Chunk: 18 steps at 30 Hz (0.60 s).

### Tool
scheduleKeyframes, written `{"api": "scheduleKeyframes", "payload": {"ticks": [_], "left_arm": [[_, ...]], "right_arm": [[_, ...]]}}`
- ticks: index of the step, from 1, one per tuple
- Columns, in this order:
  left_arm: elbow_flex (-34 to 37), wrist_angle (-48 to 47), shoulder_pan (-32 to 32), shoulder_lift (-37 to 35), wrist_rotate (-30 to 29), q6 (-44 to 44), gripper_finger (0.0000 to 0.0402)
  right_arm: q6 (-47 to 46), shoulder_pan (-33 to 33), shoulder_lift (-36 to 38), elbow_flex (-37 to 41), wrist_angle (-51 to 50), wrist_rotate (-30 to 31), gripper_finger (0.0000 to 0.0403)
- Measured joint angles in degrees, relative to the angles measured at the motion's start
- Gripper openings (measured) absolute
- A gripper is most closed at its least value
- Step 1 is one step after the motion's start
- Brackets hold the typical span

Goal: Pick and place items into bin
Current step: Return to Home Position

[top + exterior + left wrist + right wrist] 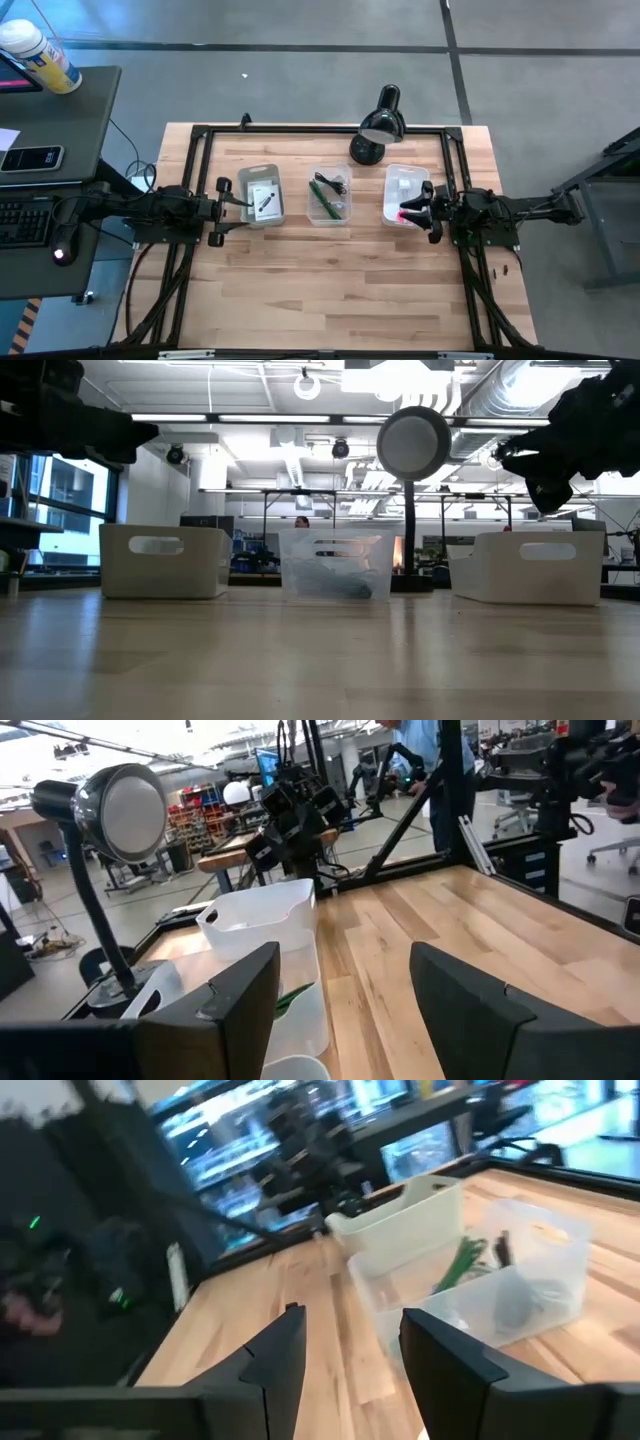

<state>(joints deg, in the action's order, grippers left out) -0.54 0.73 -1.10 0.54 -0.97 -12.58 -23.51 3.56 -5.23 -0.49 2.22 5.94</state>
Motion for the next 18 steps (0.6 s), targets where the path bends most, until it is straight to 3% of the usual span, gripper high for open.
{"api": "scheduleKeyframes", "payload": {"ticks": [3, 10, 18], "left_arm": [[0.0, 0.0, 0.0, 0.0, 0.9, 0.7, 0.0211], [0.0, 0.0, 0.0, 0.0, 1.4, 2.6, 0.0211], [0.0, 0.0, 0.0, 0.0, 1.4, 2.5, 0.0211]], "right_arm": [[3.4, 0.5, 0.0, 0.0, 0.1, -2.0, 0.0154], [9.5, 0.7, 0.0, 0.0, 0.0, -0.5, 0.0151], [10.1, 0.7, 0.0, 0.0, -0.2, -0.5, 0.0158]]}}
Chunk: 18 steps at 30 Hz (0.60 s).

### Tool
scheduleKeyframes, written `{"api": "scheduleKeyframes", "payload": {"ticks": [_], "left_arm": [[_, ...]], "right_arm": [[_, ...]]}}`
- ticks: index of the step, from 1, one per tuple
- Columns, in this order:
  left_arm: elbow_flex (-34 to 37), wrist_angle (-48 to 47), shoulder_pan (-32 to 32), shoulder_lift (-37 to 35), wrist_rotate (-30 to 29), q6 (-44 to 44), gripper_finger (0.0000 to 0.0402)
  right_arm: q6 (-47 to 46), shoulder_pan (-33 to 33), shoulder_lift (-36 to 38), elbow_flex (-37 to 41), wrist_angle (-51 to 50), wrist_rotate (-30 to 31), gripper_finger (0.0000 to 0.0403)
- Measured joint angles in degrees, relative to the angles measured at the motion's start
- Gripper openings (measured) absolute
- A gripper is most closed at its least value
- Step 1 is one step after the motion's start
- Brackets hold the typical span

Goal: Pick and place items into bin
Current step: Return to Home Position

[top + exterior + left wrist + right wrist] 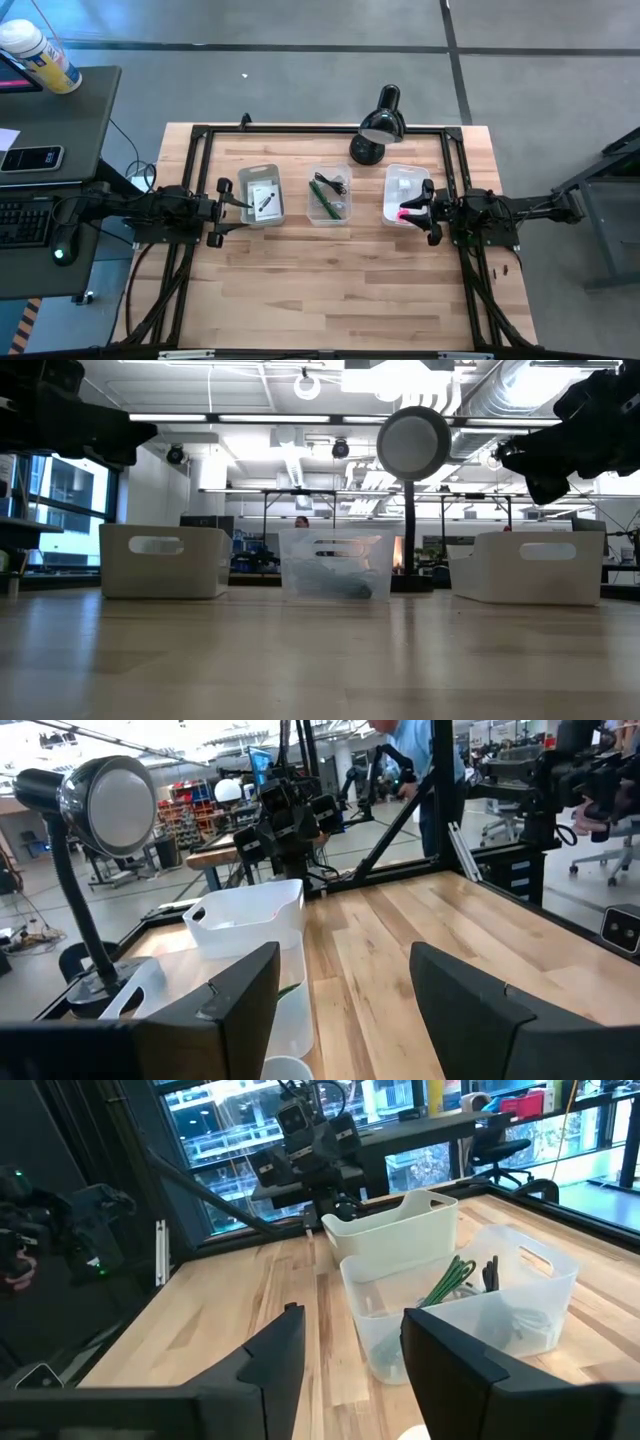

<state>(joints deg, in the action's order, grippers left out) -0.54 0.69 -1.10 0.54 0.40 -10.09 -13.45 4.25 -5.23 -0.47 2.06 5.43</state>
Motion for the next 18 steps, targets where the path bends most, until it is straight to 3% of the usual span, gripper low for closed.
{"api": "scheduleKeyframes", "payload": {"ticks": [18], "left_arm": [[0.0, 0.8, 0.0, 2.0, -5.0, 5.5, 0.0211]], "right_arm": [[0.0, 0.0, 0.0, 0.0, -0.1, 0.1, 0.0155]]}}
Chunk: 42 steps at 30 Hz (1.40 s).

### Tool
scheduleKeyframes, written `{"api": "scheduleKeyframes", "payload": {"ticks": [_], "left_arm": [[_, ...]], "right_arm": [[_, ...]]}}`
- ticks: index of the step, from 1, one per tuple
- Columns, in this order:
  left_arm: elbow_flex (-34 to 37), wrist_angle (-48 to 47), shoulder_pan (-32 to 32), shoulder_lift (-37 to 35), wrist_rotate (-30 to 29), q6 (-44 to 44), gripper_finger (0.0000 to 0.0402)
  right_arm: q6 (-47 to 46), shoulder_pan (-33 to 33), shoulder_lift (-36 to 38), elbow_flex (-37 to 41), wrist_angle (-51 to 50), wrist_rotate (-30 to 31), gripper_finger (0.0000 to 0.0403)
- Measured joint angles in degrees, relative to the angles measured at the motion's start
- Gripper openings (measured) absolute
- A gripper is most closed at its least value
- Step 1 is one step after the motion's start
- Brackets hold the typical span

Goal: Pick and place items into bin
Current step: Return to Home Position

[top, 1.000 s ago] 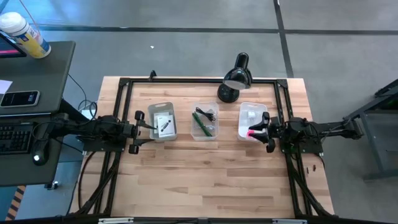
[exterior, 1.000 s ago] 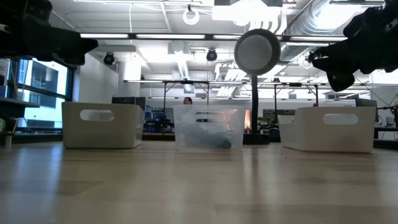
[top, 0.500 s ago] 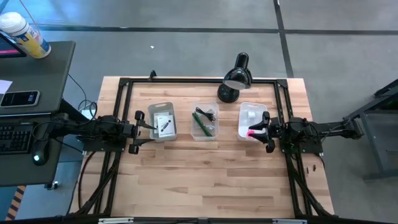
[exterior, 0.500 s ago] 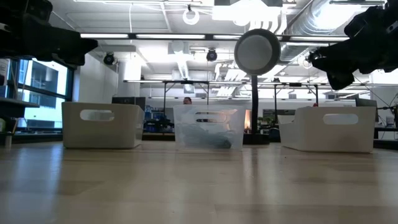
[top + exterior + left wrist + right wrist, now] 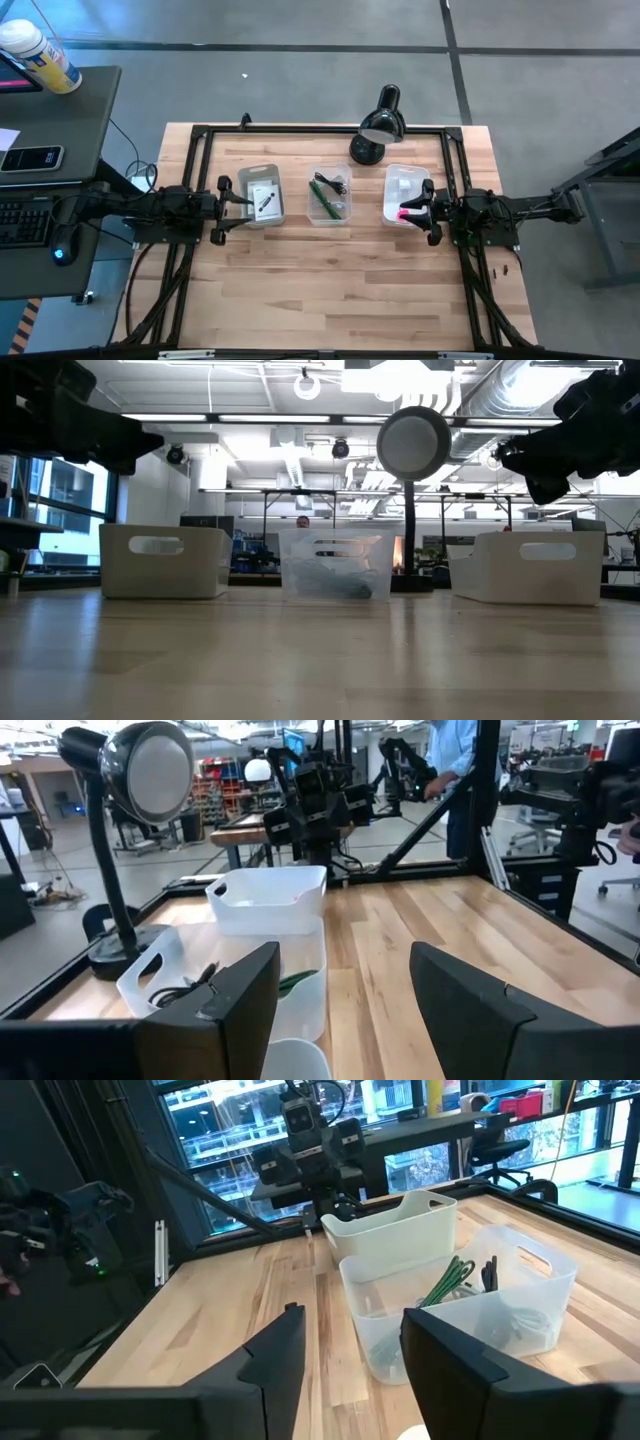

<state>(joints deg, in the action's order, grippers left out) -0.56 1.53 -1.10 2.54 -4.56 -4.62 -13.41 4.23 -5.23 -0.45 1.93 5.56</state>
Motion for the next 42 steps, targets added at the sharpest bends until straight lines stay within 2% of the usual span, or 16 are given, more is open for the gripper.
{"api": "scheduleKeyframes", "payload": {"ticks": [19, 27, 42], "left_arm": [[0.0, 0.1, 0.0, 0.3, -0.9, 1.9, 0.0211], [0.0, 0.1, 0.0, 0.2, -0.9, 1.9, 0.0211], [0.0, 0.1, 0.0, 0.2, -0.9, 1.9, 0.0211]], "right_arm": [[0.0, 0.0, 0.0, 0.0, -0.1, 0.0, 0.0154], [9.4, 0.0, 0.0, 0.0, -0.5, -1.9, 0.0162], [7.9, 0.0, 0.0, 0.0, -0.5, -2.1, 0.0161]]}}
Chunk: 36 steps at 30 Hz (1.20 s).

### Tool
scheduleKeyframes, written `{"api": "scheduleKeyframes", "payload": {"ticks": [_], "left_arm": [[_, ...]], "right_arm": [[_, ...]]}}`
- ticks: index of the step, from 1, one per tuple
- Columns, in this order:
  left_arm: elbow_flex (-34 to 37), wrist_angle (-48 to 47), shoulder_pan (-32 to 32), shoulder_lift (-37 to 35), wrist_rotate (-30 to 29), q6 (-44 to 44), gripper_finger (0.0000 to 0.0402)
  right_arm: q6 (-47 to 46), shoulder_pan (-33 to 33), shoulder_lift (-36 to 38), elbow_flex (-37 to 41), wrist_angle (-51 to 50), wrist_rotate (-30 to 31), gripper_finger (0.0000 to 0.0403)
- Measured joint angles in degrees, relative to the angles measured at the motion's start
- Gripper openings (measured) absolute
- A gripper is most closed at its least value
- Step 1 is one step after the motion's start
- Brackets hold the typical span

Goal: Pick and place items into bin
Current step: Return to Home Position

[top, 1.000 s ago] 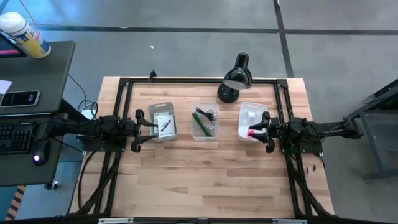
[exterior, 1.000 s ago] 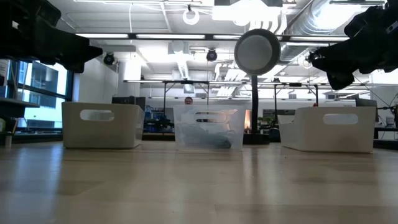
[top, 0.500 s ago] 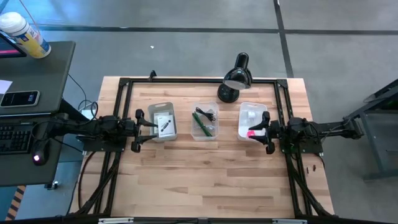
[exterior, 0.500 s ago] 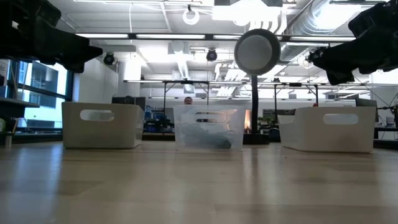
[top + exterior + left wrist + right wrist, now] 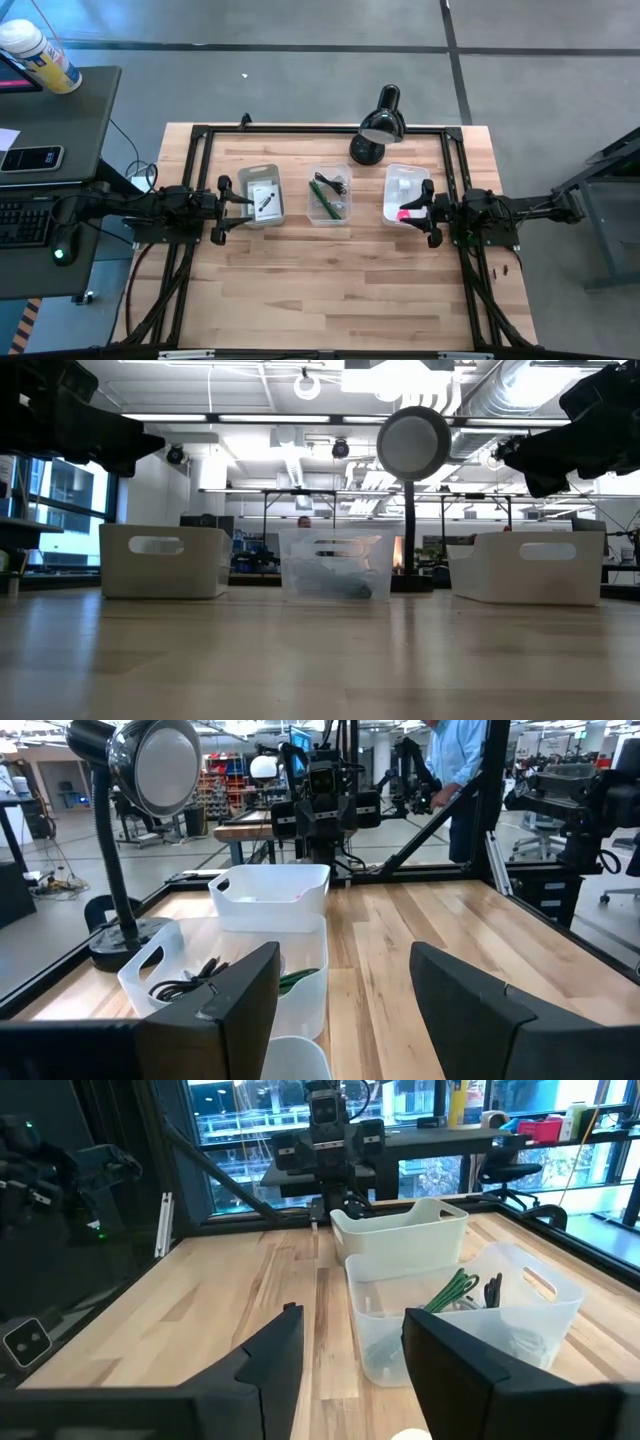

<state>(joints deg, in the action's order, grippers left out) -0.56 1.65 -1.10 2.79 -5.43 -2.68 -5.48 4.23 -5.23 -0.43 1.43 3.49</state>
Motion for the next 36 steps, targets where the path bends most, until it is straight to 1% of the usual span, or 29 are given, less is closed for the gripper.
{"api": "scheduleKeyframes", "payload": {"ticks": [4, 12, 22, 31, 36], "left_arm": [[0.0, 0.0, 0.0, 0.0, 0.0, 0.0, 0.0211], [0.0, 0.0, 0.0, 0.0, 0.0, 0.0, 0.0211], [0.0, 0.0, 0.0, 0.0, 0.0, 0.0, 0.0211], [0.0, 0.0, 0.0, 0.0, 0.0, 0.0, 0.0211], [0.0, 0.0, 0.0, 0.0, 0.0, 0.0, 0.0211]], "right_arm": [[0.0, 0.0, 0.0, 0.0, 0.0, 0.0, 0.0163], [0.0, 0.0, 0.0, 0.0, 0.1, 0.0, 0.0154], [0.0, 0.0, 0.0, 0.0, 0.1, 0.0, 0.0163], [0.0, 0.0, 0.0, 0.0, 0.1, 0.0, 0.0154], [0.0, 0.0, 0.0, 0.0, 0.1, 0.0, 0.0158]]}}
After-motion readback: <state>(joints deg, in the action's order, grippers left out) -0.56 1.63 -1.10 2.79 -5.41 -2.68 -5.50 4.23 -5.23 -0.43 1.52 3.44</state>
